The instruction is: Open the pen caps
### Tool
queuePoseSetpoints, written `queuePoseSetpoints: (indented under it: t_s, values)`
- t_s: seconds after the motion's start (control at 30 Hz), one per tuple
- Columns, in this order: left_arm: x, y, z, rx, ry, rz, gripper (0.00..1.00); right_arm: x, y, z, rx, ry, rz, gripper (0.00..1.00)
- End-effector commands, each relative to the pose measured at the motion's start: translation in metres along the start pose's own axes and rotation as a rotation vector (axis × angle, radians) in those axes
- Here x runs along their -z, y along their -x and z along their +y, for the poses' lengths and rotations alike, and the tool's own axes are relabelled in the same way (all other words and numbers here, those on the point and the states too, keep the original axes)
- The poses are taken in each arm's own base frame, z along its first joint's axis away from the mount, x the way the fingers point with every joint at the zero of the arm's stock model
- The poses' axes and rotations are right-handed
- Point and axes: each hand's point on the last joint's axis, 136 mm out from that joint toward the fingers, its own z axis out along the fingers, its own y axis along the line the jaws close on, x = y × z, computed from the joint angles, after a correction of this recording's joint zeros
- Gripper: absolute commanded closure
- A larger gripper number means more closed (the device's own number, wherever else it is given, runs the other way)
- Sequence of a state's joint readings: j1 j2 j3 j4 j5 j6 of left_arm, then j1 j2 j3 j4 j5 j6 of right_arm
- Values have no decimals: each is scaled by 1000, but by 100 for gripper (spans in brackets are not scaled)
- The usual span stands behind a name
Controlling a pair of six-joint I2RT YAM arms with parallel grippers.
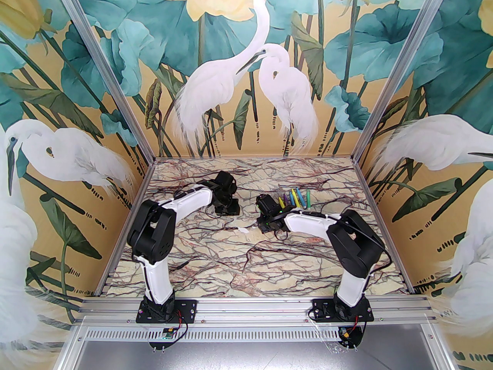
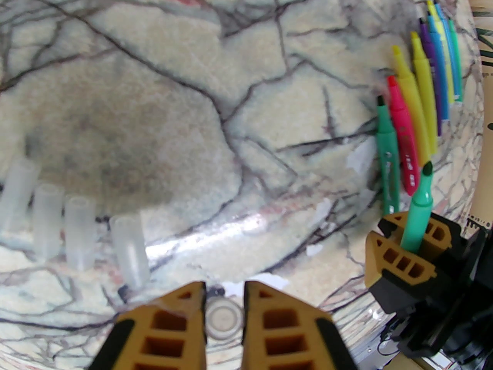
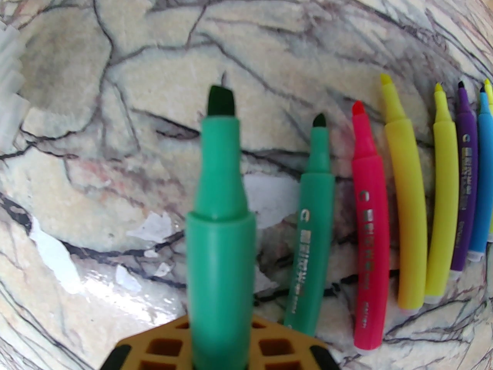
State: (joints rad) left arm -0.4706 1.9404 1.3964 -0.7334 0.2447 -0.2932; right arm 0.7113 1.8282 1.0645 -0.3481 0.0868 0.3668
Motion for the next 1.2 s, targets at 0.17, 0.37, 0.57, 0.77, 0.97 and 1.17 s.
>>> queuePoseSetpoints:
  t_s: [0.17,0.37,0.57,0.77,0.97,1.17]
  values:
    - [-14,-5,9,-14,56,45,98,-12,-1,0,-1,-6,21,87]
    - [-22,-7,11,-13,63,60,88,-16,-3,-2,4,-16,32,82]
    - [-26,-7,13,-13,69,65,82,-16,-4,-4,9,-28,39,78]
    - [-25,-6,13,-18,70,57,76,-15,-5,-5,11,-31,43,75]
    - [-21,-4,8,-24,49,43,71,-9,-2,-5,14,-35,33,74]
    - [2,11,0,-49,28,-68,69,8,9,-4,19,-23,-21,71]
